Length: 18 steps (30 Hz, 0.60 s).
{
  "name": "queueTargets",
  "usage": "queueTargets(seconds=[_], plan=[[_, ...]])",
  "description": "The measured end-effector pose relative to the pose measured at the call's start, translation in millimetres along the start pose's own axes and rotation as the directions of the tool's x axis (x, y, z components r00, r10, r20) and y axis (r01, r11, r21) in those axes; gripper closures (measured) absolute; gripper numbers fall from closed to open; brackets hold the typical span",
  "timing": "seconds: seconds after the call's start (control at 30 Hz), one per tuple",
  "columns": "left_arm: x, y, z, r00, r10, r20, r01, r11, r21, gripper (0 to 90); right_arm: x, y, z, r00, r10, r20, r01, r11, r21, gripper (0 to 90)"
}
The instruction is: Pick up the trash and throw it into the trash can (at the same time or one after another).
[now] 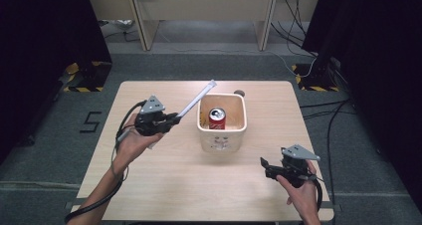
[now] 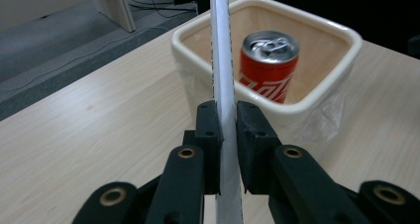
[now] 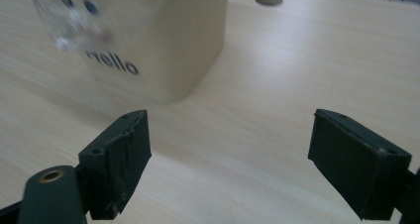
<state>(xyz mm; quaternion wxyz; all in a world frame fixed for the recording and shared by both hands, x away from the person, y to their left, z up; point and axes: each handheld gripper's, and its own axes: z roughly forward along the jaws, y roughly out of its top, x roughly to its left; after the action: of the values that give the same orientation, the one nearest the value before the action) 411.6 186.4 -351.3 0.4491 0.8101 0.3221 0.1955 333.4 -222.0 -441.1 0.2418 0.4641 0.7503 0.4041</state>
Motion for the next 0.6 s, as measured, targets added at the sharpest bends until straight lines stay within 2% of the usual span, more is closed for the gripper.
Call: queueTargets(seconds=[0.17, 0.3, 0.37, 0.5, 0.6], plan=[[-9.7, 15.4, 11.1, 0.9994, 0.029, 0.016, -0.029, 0.9996, -0.005, 80.3, 10.2, 36.2, -1.2, 0.9974, -0.052, -0.051, 0.050, 0.998, -0.035, 16.6], [-16.0, 27.5, 17.8, 0.9985, 0.048, 0.027, -0.048, 0.9988, -0.009, 80.3, 16.1, 65.7, -2.5, 0.9935, -0.059, -0.097, 0.051, 0.995, -0.080, 17.5], [-19.3, 32.6, 21.6, 0.9978, 0.057, 0.033, -0.056, 0.9984, -0.010, 80.2, 18.6, 80.0, -3.3, 0.9925, -0.062, -0.106, 0.052, 0.994, -0.097, 18.0], [-24.0, 39.1, 31.4, 0.9965, 0.065, 0.051, -0.066, 0.9978, 0.005, 80.2, 22.7, 105.6, -2.1, 0.9923, -0.083, -0.092, 0.073, 0.991, -0.108, 18.1], [-26.1, 42.5, 37.0, 0.9958, 0.072, 0.056, -0.073, 0.9973, 0.010, 80.2, 26.1, 120.0, 3.1, 0.9904, -0.076, -0.115, 0.064, 0.992, -0.108, 18.4]])
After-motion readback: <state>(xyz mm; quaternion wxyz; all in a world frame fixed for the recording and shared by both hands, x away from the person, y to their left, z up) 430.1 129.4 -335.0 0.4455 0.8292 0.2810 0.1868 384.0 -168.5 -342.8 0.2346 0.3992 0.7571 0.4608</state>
